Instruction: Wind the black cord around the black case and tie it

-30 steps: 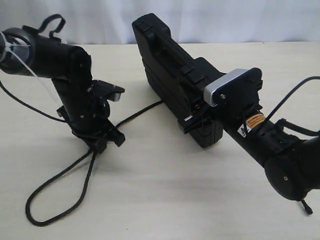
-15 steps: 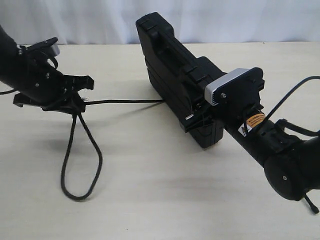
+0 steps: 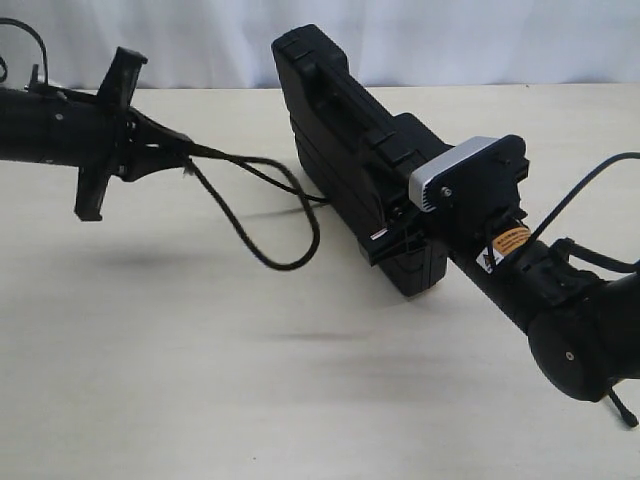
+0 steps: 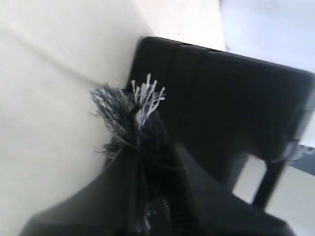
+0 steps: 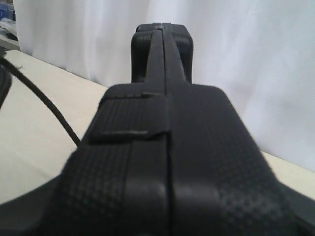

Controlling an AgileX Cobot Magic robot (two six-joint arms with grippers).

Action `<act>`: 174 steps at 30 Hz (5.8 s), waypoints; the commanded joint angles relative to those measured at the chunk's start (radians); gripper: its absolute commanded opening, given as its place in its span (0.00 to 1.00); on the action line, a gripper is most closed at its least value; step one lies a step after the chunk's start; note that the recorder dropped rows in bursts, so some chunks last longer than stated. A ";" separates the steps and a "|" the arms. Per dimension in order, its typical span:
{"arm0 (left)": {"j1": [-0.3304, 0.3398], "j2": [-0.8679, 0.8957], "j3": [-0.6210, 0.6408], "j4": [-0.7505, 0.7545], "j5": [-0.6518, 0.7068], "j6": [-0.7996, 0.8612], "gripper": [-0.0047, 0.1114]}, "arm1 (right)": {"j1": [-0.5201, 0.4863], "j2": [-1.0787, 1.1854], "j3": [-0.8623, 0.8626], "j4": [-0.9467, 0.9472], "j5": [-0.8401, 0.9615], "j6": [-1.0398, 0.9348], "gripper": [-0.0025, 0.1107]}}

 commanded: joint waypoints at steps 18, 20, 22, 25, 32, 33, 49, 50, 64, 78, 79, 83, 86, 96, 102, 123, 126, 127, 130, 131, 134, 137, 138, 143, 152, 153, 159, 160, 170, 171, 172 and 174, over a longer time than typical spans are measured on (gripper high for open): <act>-0.130 -0.010 -0.009 -0.198 -0.283 -0.417 0.04 | -0.001 0.011 0.005 0.024 0.054 -0.017 0.06; -0.131 -0.010 -0.026 -0.198 -0.272 -0.451 0.04 | -0.001 0.011 0.005 0.024 0.054 -0.017 0.06; -0.131 -0.010 -0.041 -0.198 -0.272 -0.467 0.04 | -0.001 0.011 0.005 0.024 0.056 -0.017 0.06; -0.131 -0.010 -0.053 -0.198 -0.279 -0.483 0.04 | -0.001 0.011 0.005 0.024 0.058 -0.017 0.06; -0.132 -0.010 -0.061 -0.198 -0.321 -0.495 0.04 | -0.001 0.011 0.005 0.024 0.058 -0.017 0.06; -0.132 -0.010 -0.061 -0.198 -0.321 -0.495 0.04 | -0.001 0.011 0.005 0.024 0.058 -0.017 0.06; -0.234 -0.010 -0.061 -0.198 -0.400 -0.498 0.04 | -0.001 0.011 0.005 0.024 0.061 -0.017 0.06; -0.239 -0.010 -0.061 -0.198 -0.400 -0.498 0.04 | -0.001 0.011 0.005 0.024 0.061 -0.017 0.06; -0.259 -0.010 -0.061 -0.198 -0.527 -0.341 0.04 | -0.001 0.011 0.005 0.024 0.070 -0.017 0.06; -0.259 -0.010 -0.061 -0.198 -0.537 -0.228 0.04 | -0.001 0.011 0.005 0.024 0.075 0.000 0.06; -0.259 -0.010 -0.061 -0.198 -0.540 -0.228 0.04 | -0.001 0.011 0.005 0.024 0.075 0.000 0.06; -0.259 -0.010 -0.061 -0.198 -0.555 -0.228 0.04 | -0.001 0.011 0.005 0.024 0.075 0.000 0.06; -0.259 -0.010 -0.061 -0.198 -0.555 -0.228 0.04 | -0.001 0.011 0.005 0.024 0.077 -0.001 0.06; -0.259 -0.010 -0.061 -0.198 -0.373 -0.621 0.04 | -0.001 0.011 0.005 0.024 0.082 -0.001 0.06; -0.259 -0.010 -0.061 -0.198 -0.432 -0.727 0.04 | -0.001 0.011 0.005 0.024 0.082 -0.001 0.06; -0.259 -0.045 -0.061 -0.198 -0.622 -1.169 0.04 | -0.001 0.011 0.005 0.024 0.083 -0.001 0.06; -0.259 -0.045 -0.061 -0.198 -0.618 -1.198 0.04 | -0.001 0.011 0.005 0.024 0.083 -0.001 0.06; -0.261 -0.045 -0.061 -0.198 -0.598 -1.200 0.04 | -0.001 0.011 0.005 0.024 0.083 -0.001 0.06; -0.283 -0.045 -0.061 -0.198 -0.574 -1.232 0.04 | -0.001 0.011 0.005 0.024 0.083 0.003 0.06; -0.304 -0.045 -0.061 -0.198 -0.581 -1.251 0.04 | -0.001 0.011 0.005 0.024 0.083 0.005 0.06; -0.383 -0.045 -0.059 -0.198 -0.635 -1.365 0.04 | -0.001 0.011 0.005 0.024 0.083 0.009 0.06; -0.466 -0.045 -0.059 -0.198 -0.698 -1.387 0.04 | -0.001 0.011 0.005 0.024 0.083 0.011 0.06; -0.476 -0.045 -0.059 -0.198 -0.712 -1.387 0.04 | -0.001 0.011 0.005 0.024 0.083 0.011 0.06; -0.497 -0.045 0.013 -0.198 -0.850 -1.378 0.04 | -0.001 0.011 0.005 0.024 0.083 0.011 0.06; -0.477 -0.045 0.020 0.202 -1.021 -0.432 0.04 | -0.001 0.011 0.005 -0.022 0.083 0.029 0.06; -0.477 -0.045 0.020 0.202 -1.002 -0.373 0.04 | -0.001 0.011 0.005 -0.022 0.083 0.029 0.06; -0.477 -0.045 0.020 0.202 -0.961 0.022 0.04 | -0.001 0.011 0.005 -0.022 0.083 0.029 0.06; -0.477 -0.045 0.020 0.202 -0.962 0.078 0.04 | -0.001 0.011 0.005 -0.022 0.083 0.029 0.06; -0.477 -0.045 0.020 0.229 -0.989 0.166 0.04 | -0.001 0.011 0.005 -0.022 0.096 0.029 0.06; -0.477 -0.045 0.020 0.229 -0.991 0.166 0.04 | -0.001 0.011 0.005 -0.022 0.096 0.029 0.06; -0.477 -0.045 0.020 0.229 -0.995 0.166 0.04 | -0.001 0.011 0.005 -0.022 0.098 0.029 0.06; -0.477 -0.045 0.020 0.229 -0.999 0.166 0.04 | -0.001 0.011 0.005 -0.022 0.098 0.029 0.06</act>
